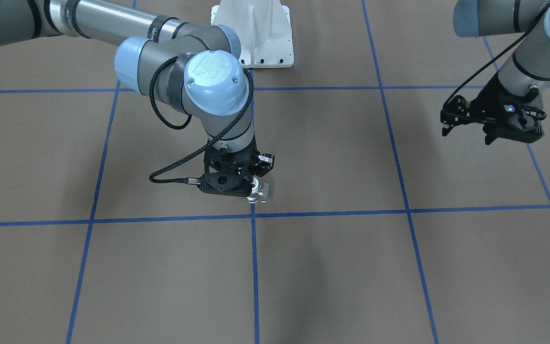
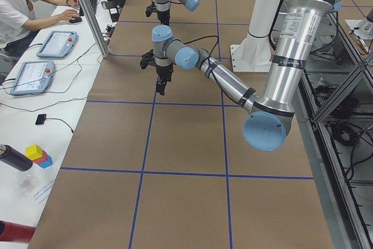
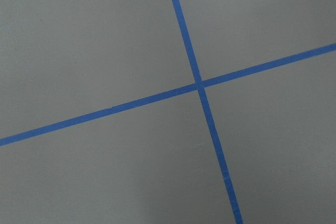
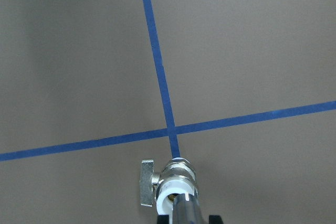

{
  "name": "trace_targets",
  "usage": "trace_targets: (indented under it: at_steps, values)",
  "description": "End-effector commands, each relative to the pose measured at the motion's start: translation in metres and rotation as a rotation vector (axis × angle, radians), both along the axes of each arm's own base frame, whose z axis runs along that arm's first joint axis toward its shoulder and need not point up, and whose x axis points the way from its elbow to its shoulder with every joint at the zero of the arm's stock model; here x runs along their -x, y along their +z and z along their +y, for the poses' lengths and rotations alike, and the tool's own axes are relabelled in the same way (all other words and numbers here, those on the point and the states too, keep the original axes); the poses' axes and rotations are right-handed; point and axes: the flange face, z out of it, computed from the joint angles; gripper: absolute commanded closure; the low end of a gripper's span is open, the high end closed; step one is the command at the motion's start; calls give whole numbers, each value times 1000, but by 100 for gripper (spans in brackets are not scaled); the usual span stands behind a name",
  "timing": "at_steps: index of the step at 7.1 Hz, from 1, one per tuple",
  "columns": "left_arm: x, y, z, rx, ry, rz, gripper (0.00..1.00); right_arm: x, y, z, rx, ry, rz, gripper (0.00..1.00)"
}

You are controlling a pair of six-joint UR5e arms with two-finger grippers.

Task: Assemble PPR valve and pipe with both arms
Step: 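Carry the chrome fitting with the right gripper above the standing valve, then lower the fitting onto the valve top and press it on with the right gripper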

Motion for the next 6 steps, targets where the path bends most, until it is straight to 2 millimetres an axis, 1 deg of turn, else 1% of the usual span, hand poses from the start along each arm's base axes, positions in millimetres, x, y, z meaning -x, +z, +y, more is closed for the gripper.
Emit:
trace_targets:
  at_steps: [1,3,6]
  values:
    - [0,-1,0,0,-1,1,1,3,-1,2,-1,-3,0,100]
    - [0,0,0,0,-2,0,1,10,1,6,-3,-8,7,100]
    - [0,0,0,1,-1,1,1,12,2,6,-3,-10,10,100]
